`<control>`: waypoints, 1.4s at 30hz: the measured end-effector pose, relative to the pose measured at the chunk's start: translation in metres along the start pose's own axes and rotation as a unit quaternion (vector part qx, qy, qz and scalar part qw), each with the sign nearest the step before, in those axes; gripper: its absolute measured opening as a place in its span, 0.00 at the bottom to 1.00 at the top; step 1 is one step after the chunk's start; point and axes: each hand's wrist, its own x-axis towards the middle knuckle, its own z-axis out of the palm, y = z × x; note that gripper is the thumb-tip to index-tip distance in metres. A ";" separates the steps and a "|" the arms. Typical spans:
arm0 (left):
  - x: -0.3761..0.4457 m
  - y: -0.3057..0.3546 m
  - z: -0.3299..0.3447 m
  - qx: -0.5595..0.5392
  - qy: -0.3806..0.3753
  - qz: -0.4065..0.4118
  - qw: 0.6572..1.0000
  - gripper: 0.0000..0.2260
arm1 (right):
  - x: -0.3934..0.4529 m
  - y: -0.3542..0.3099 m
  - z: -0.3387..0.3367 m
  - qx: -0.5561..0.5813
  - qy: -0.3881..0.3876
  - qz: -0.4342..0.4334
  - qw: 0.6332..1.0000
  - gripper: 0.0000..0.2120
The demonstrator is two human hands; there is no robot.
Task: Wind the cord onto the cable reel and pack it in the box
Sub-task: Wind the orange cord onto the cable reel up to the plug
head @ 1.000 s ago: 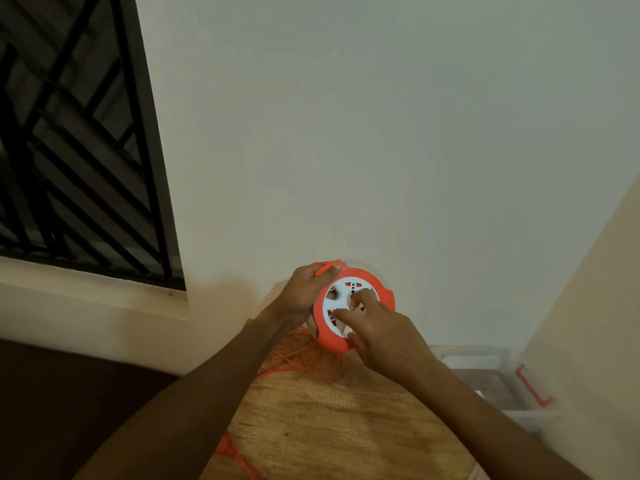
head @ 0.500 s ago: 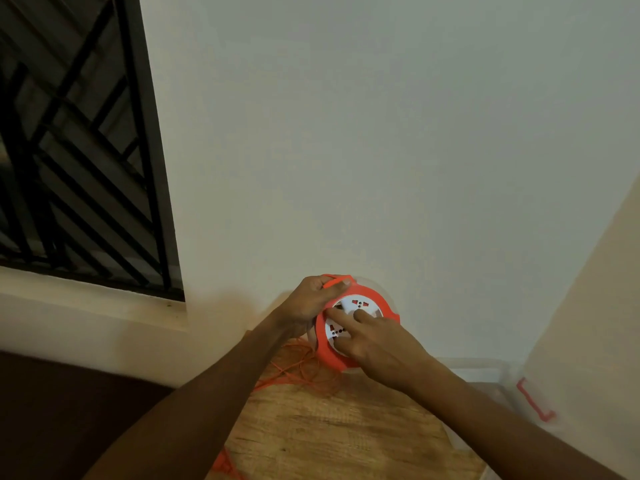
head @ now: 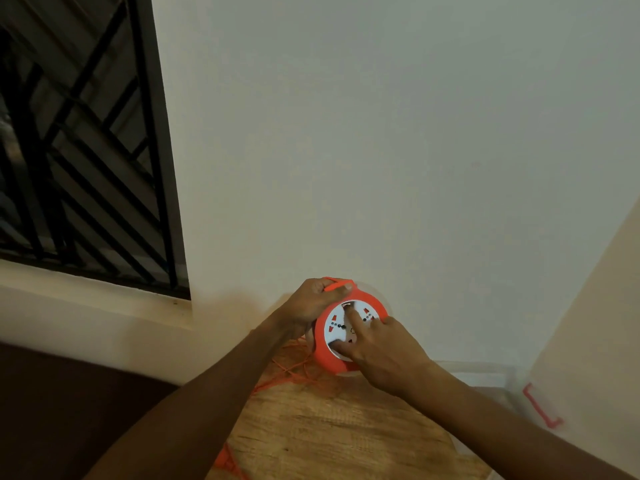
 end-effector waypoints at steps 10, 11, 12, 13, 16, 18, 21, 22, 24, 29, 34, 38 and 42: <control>0.005 0.002 0.005 0.002 0.024 0.028 0.999 0.14 | 0.007 0.001 0.000 0.045 -0.020 0.110 0.993 0.37; 0.005 0.002 0.007 0.002 0.020 0.029 0.999 0.14 | 0.005 0.000 0.001 0.068 -0.017 0.125 0.990 0.37; 0.005 0.003 0.008 0.002 0.017 0.030 0.999 0.14 | 0.004 -0.001 0.001 0.097 -0.013 0.144 0.985 0.38; 0.006 0.002 0.009 -0.002 0.016 0.028 0.999 0.14 | 0.002 -0.001 0.001 0.128 -0.009 0.165 0.978 0.38; 0.007 0.000 0.010 -0.023 0.016 0.019 0.999 0.12 | -0.001 -0.003 0.000 0.194 0.003 0.212 0.958 0.38; 0.008 -0.002 0.009 -0.028 0.017 0.013 0.999 0.13 | -0.004 -0.001 0.001 0.178 0.015 0.209 0.961 0.37; 0.009 -0.002 0.005 -0.025 0.012 0.008 1.000 0.16 | -0.010 0.008 0.002 0.083 0.061 0.133 0.986 0.33; 0.009 -0.001 0.005 -0.023 0.004 0.009 1.000 0.16 | -0.011 0.011 0.002 0.061 0.065 0.094 0.992 0.29; 0.009 0.001 0.006 -0.025 -0.009 0.006 1.000 0.17 | -0.013 0.012 0.001 0.030 0.067 0.029 0.997 0.24; 0.009 0.007 0.008 -0.024 -0.018 0.004 1.000 0.18 | -0.014 0.012 0.001 -0.007 0.048 0.036 0.998 0.29; 0.009 0.009 0.010 -0.001 -0.021 0.016 1.000 0.17 | -0.005 0.007 -0.002 -0.024 0.019 0.029 0.999 0.30; 0.008 0.007 0.014 0.009 -0.010 0.023 1.000 0.14 | 0.000 0.007 -0.004 -0.037 0.004 0.050 0.998 0.31; 0.006 0.002 0.013 0.004 -0.005 0.024 1.000 0.16 | -0.001 0.009 -0.003 0.040 0.008 0.100 0.994 0.34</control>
